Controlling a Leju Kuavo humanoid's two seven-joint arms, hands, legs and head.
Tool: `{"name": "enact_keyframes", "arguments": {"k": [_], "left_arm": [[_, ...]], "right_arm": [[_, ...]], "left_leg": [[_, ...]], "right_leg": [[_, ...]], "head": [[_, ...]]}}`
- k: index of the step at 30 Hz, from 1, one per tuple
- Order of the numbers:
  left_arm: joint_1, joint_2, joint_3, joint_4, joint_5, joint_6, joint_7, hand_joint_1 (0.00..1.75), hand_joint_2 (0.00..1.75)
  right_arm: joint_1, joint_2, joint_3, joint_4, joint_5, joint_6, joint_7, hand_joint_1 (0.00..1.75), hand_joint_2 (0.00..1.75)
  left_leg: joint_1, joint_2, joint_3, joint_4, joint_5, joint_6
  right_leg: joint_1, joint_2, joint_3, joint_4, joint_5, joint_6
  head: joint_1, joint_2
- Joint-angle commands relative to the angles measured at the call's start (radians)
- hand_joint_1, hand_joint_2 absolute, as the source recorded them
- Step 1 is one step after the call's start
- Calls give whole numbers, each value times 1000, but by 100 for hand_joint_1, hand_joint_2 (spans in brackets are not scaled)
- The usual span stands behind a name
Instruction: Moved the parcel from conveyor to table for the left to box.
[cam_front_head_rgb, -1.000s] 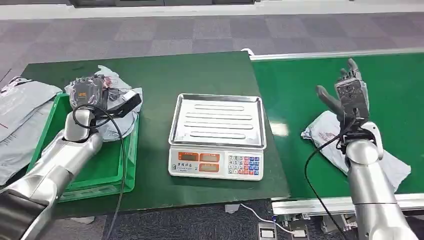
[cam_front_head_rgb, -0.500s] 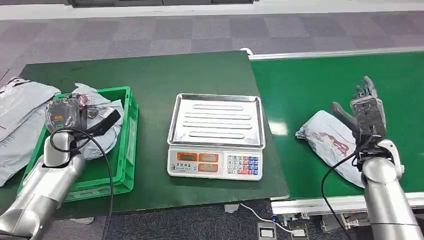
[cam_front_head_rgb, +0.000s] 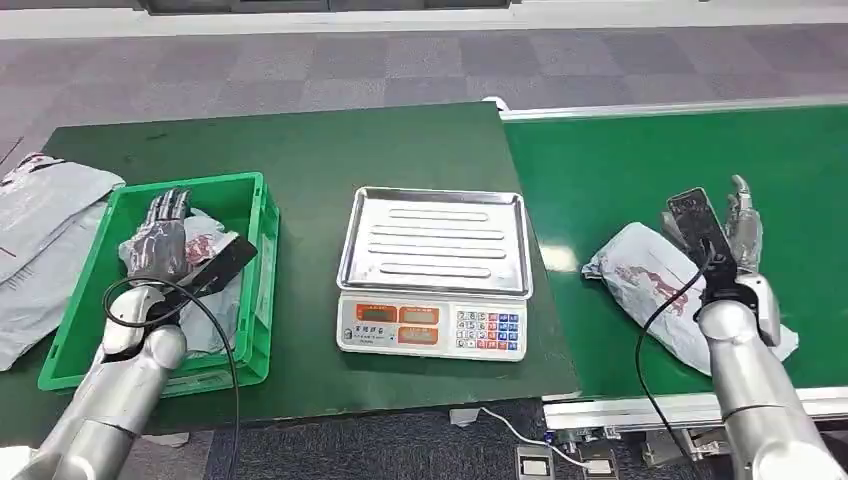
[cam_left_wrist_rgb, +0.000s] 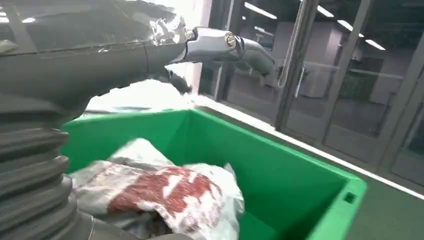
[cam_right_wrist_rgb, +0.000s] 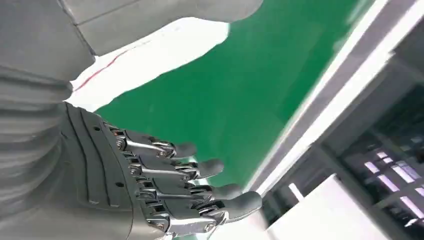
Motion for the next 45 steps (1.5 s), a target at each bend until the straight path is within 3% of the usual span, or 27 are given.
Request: {"name": "enact_keyframes", "arguments": {"k": [1,22,23,24,25,26,27,29,32,35,45], "left_arm": [[46,-61,60,-48,65,-10,-24,0,175],[45,-59,60,-48,65,-10,-24,0,175],[74,-118,98,-84,184,-20,-112,0,175],[93,-135,97,-105,205,-5,-119,0,175],[112,-142,90,-123,218,5,-122,0,0],[142,-146,90,-150,241,22,-134,0,0],[159,-150,92,-172,267,33,-154,0,175],[166,-153,92,-191,325,37,-191,0,175],[110,-164,93,-181,435,16,-240,0,175],[124,-163,106,-216,524,8,-244,0,175],[148,-157,101,-236,536,8,-245,0,175]], "right_arm": [[-35,24,11,151,105,-58,22,0,175],[-37,25,11,150,105,-57,22,0,175],[-51,-37,119,235,390,-75,216,0,175],[-37,-45,107,262,399,-71,201,0,175],[-15,-45,85,273,391,-78,180,0,175],[10,-38,54,280,371,-67,156,0,175],[26,-38,43,278,374,-56,155,0,175],[48,-39,22,255,384,-6,173,0,175],[75,-64,-8,224,380,122,220,0,175],[142,-84,-30,176,336,200,191,0,175],[161,-78,-32,146,327,213,195,0,175]], "left_leg": [[1,1,5,-2,-1,0],[1,1,3,-1,-1,0],[1,2,5,-2,-2,0],[1,1,3,-1,-1,0],[1,-1,5,-2,-1,0],[1,-1,6,-3,-2,0],[1,-2,4,-2,-1,0],[1,-3,9,-5,-2,1],[1,-4,6,-2,-3,1],[1,-6,5,-1,-3,1],[1,0,6,-2,-5,2]], "right_leg": [[1,1,6,-3,-1,0],[1,1,2,-1,-1,0],[1,2,5,-3,-1,0],[1,1,3,-2,-1,0],[1,-1,6,-3,-2,0],[1,-1,7,-4,-2,0],[1,-2,5,-3,-2,1],[1,-3,11,-7,-2,1],[1,-4,9,-4,-4,1],[1,-6,7,-3,-4,1],[1,-1,6,-3,-3,1]], "head": [[0,0],[0,0],[0,0],[0,0],[0,0],[0,0],[0,0],[0,0],[0,0],[0,0],[0,0]]}}
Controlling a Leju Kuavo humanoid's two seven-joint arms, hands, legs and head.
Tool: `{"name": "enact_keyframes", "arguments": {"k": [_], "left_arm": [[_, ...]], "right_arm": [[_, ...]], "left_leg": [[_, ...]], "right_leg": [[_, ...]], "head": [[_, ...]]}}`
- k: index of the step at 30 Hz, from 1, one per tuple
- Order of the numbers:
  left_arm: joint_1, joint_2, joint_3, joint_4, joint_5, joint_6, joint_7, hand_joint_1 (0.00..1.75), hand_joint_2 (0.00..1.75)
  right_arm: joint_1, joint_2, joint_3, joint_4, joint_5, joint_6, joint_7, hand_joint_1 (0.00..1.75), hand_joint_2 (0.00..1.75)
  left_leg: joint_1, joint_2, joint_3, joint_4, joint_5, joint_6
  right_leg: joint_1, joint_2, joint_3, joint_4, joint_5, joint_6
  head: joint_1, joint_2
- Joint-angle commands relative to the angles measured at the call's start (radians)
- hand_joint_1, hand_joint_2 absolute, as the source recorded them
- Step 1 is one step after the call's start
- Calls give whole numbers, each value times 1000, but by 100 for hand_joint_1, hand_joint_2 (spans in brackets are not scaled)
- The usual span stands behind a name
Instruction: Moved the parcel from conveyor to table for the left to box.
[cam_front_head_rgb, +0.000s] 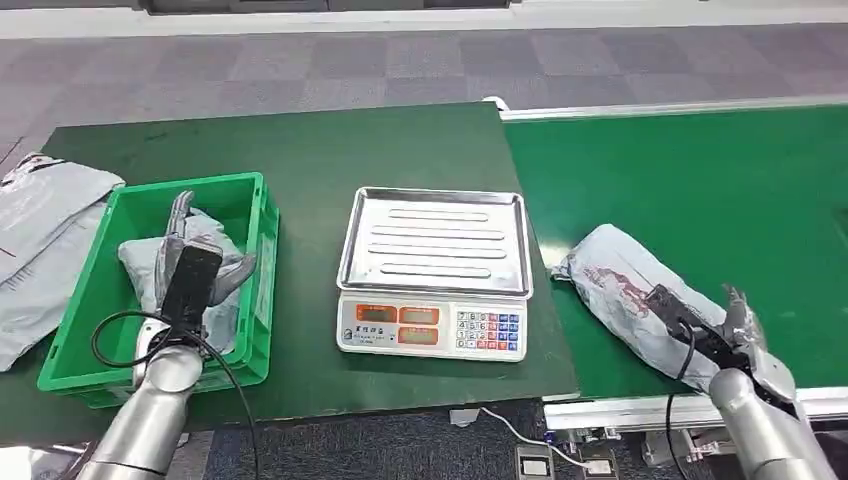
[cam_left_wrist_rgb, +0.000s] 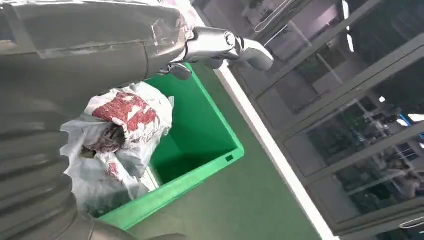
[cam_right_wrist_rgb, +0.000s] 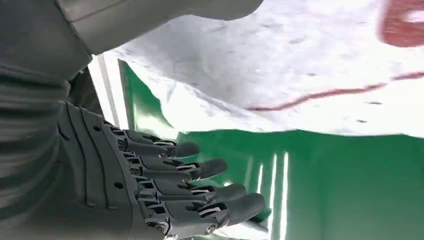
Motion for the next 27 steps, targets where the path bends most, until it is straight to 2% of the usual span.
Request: {"name": "enact_keyframes", "arguments": {"k": [1,5,6,9,11,12,13,14,19,27], "left_arm": [[-10,-34,44,6,8,-10,1,0,175],[-10,-34,44,6,8,-10,1,0,175],[105,-84,117,-142,117,18,-70,0,175],[189,-87,124,-247,118,24,-57,0,175],[188,-86,125,-245,118,25,-57,0,175],[182,-86,125,-238,118,25,-57,0,175],[178,-86,124,-235,121,23,-58,0,175],[174,-85,123,-232,121,23,-58,0,175],[171,-85,122,-230,121,23,-58,0,175],[171,-85,122,-230,121,23,-58,0,175]], "right_arm": [[-1,8,-43,-10,-5,16,0,0,175],[-1,8,-43,-10,-5,16,0,0,175],[-111,69,-67,82,-81,84,-56,0,175],[-176,99,-46,153,-88,61,-48,0,175],[-170,97,-43,156,-93,48,-57,0,175],[-161,95,-43,153,-100,53,-62,0,175],[-151,93,-45,146,-115,68,-68,0,175],[-138,91,-45,132,-136,92,-74,0,175],[-130,89,-44,125,-143,94,-75,0,175],[-132,88,-43,125,-143,94,-75,0,175]], "left_leg": [[0,1,3,-1,-1,0],[1,1,5,-1,-2,0],[1,1,5,-2,-2,0],[1,5,7,-3,-2,0],[0,15,7,-2,-4,0],[0,12,4,-2,-3,0],[0,13,7,-3,-5,-1],[0,10,6,-1,-4,-1],[0,4,7,-2,-4,-1],[0,3,6,-1,-4,-1]], "right_leg": [[0,1,3,-1,-1,0],[1,1,5,-2,-1,-1],[1,1,5,-2,-1,-1],[1,5,6,-4,0,-1],[0,15,4,-2,1,0],[0,12,4,-1,1,0],[0,14,7,-2,0,-1],[-1,10,3,-1,0,-1],[0,4,7,-2,-3,1],[-1,3,6,-1,-3,1]], "head": [[0,0],[0,0],[0,0],[0,0],[0,0],[0,0],[0,0],[0,0],[0,0],[0,0]]}}
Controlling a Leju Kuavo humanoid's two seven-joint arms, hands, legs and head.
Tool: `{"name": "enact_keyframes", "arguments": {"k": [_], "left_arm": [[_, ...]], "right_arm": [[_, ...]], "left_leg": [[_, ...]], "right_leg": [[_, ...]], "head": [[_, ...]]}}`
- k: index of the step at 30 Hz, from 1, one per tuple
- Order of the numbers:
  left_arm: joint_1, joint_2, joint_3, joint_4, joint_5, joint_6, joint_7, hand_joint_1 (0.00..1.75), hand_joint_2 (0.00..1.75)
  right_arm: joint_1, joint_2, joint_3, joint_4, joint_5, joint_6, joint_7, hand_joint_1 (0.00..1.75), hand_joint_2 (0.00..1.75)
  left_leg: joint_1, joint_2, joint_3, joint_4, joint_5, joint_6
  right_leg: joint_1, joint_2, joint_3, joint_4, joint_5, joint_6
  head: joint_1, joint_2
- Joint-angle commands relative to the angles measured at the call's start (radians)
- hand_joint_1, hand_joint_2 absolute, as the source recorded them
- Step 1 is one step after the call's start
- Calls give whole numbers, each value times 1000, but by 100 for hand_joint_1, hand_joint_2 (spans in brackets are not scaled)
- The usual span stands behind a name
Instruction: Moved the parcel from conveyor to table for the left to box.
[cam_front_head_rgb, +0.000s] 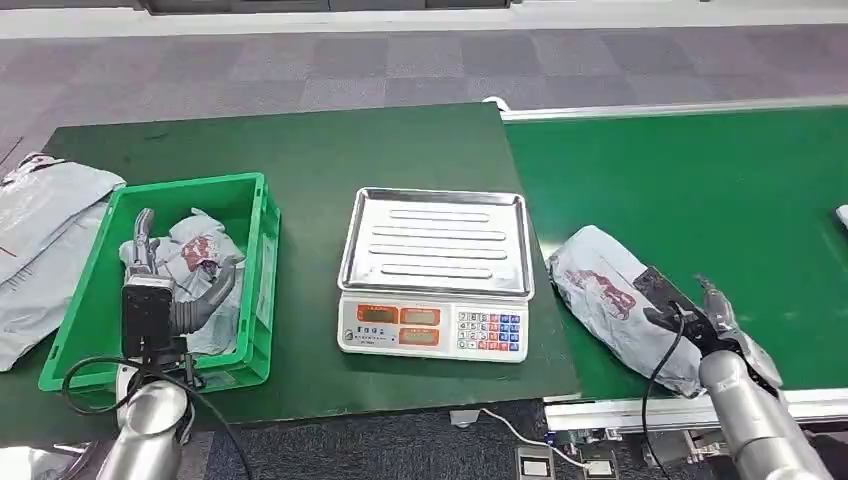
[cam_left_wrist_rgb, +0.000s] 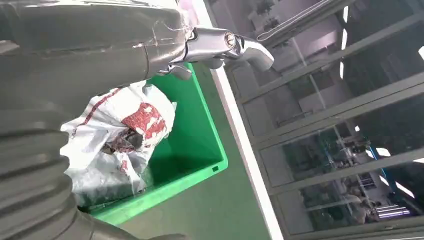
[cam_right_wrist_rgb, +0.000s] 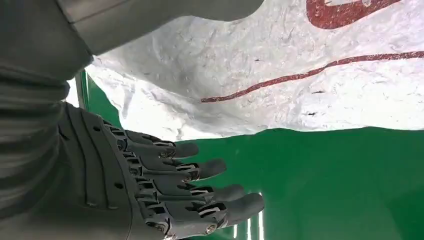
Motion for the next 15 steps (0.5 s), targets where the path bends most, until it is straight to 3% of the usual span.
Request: {"name": "enact_keyframes", "arguments": {"k": [1,5,6,8,9,12,15], "left_arm": [[-5,-26,46,15,3,0,1,0,175],[-5,-26,46,15,3,0,1,0,175],[-13,-23,42,17,18,-17,-6,0,175],[-37,-21,36,29,20,-21,-6,0,175],[-55,-18,25,44,22,-41,-1,0,175],[-97,-24,6,81,21,-54,4,0,175],[-94,-22,-1,78,21,-55,2,0,175]], "right_arm": [[-49,42,-29,63,-5,9,1,0,175],[-49,42,-29,63,-5,9,1,0,175],[-47,32,-21,74,-49,151,-20,0,175],[-19,5,-4,54,-80,205,-22,0,175],[-31,-27,49,80,-77,332,-26,0,175],[-46,-108,145,115,-96,480,-75,0,175],[-68,-125,189,130,-110,534,-102,0,175]], "left_leg": [[1,3,5,-1,-2,-1],[1,3,6,-2,-2,-1],[1,2,4,-1,-1,0],[1,0,3,-1,-1,0],[1,0,4,-1,-1,-1],[2,-4,4,0,-1,0],[0,-3,2,0,0,0]], "right_leg": [[1,3,4,-2,0,-1],[1,3,6,-3,-1,-1],[1,2,3,-1,0,-1],[1,0,3,-1,-1,-1],[1,0,5,-2,-1,-1],[2,-4,5,-2,-2,-1],[0,-3,3,-1,-1,0]], "head": [[0,0],[0,0],[0,0],[0,0],[0,0],[0,0],[0,0]]}}
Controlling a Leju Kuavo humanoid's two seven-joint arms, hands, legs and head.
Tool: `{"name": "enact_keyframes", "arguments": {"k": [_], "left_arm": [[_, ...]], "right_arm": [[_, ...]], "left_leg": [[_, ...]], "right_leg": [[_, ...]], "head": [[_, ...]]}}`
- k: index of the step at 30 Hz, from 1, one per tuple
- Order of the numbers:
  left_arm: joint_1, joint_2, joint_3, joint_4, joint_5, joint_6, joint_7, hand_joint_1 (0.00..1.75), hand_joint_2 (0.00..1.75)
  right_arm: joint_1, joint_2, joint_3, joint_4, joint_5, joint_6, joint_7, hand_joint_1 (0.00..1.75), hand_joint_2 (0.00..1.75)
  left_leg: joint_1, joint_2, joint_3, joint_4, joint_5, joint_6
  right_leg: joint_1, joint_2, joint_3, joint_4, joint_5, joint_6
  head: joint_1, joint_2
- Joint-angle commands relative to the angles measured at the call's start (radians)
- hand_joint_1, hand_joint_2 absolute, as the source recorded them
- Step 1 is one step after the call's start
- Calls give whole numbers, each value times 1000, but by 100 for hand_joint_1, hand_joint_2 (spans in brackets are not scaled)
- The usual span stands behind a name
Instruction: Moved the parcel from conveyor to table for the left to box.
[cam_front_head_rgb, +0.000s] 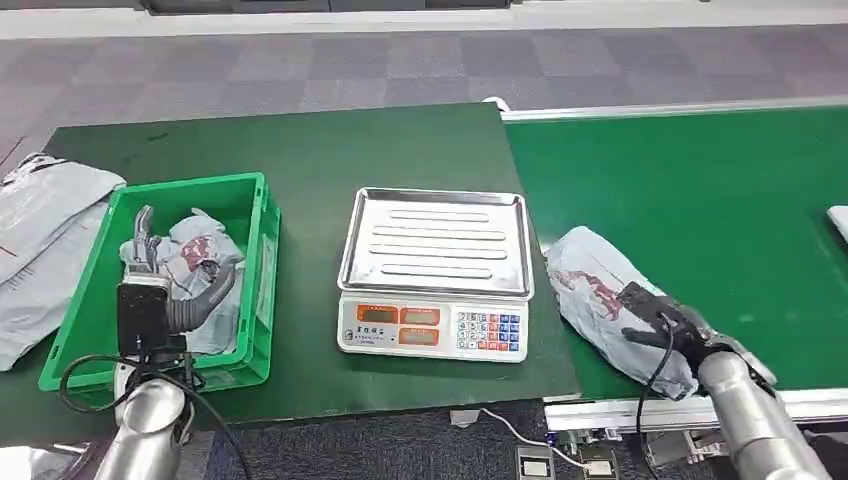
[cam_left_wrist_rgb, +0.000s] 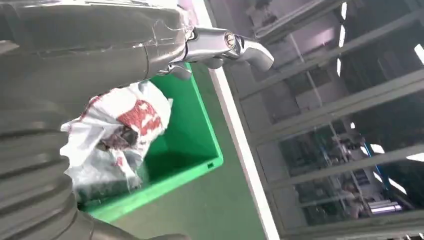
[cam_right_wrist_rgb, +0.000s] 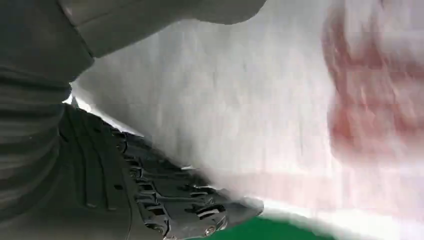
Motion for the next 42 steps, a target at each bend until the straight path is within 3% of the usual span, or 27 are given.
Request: {"name": "enact_keyframes", "arguments": {"k": [1,21,22,23,25,28,29,39,42], "left_arm": [[-75,-18,-8,80,4,-19,7,0,175],[-72,-17,-8,77,5,-20,7,0,175],[-87,-27,-29,82,55,-103,-8,0,175],[-102,-37,-47,92,52,-111,-6,0,175],[-119,-46,-75,111,54,-110,-1,0,175],[-123,-44,-79,111,56,-109,-1,0,175],[-123,-43,-79,111,57,-110,-1,0,175],[-120,-40,-77,108,59,-110,-1,0,175],[-105,-37,-75,92,71,-118,-1,0,175]], "right_arm": [[-71,-107,184,117,-34,185,-63,0,175],[-73,-103,197,119,-45,179,-58,0,175],[-13,-200,364,49,-11,415,-155,80,175],[43,-259,413,-15,-65,477,-182,175,175],[131,-354,452,-138,-190,473,-151,175,175],[152,-381,457,-171,-216,471,-131,175,175],[155,-387,460,-183,-229,473,-123,175,175],[147,-387,473,-190,-248,474,-106,175,175],[95,-388,551,-170,-255,401,-95,175,175]], "left_leg": [[1,-2,4,-1,-1,0],[1,-1,4,-1,-1,0],[1,-1,6,-2,-1,0],[1,-1,4,-1,-1,0],[0,-9,2,0,0,1],[1,-10,5,0,-2,2],[1,-16,6,0,-2,2],[1,-8,8,0,-5,4],[1,-6,10,0,-6,4]], "right_leg": [[1,-2,6,-2,-1,0],[1,-1,5,-2,-1,-1],[1,-1,8,-4,-1,-1],[1,-1,5,-2,-1,0],[0,-9,5,-1,-3,0],[1,-11,9,-3,-4,2],[1,-16,13,-4,-7,4],[1,-8,14,-5,-6,2],[2,-7,15,-5,-6,2]], "head": [[0,0],[0,0],[0,0],[0,0],[0,0],[0,0],[0,0],[0,0],[0,0]]}}
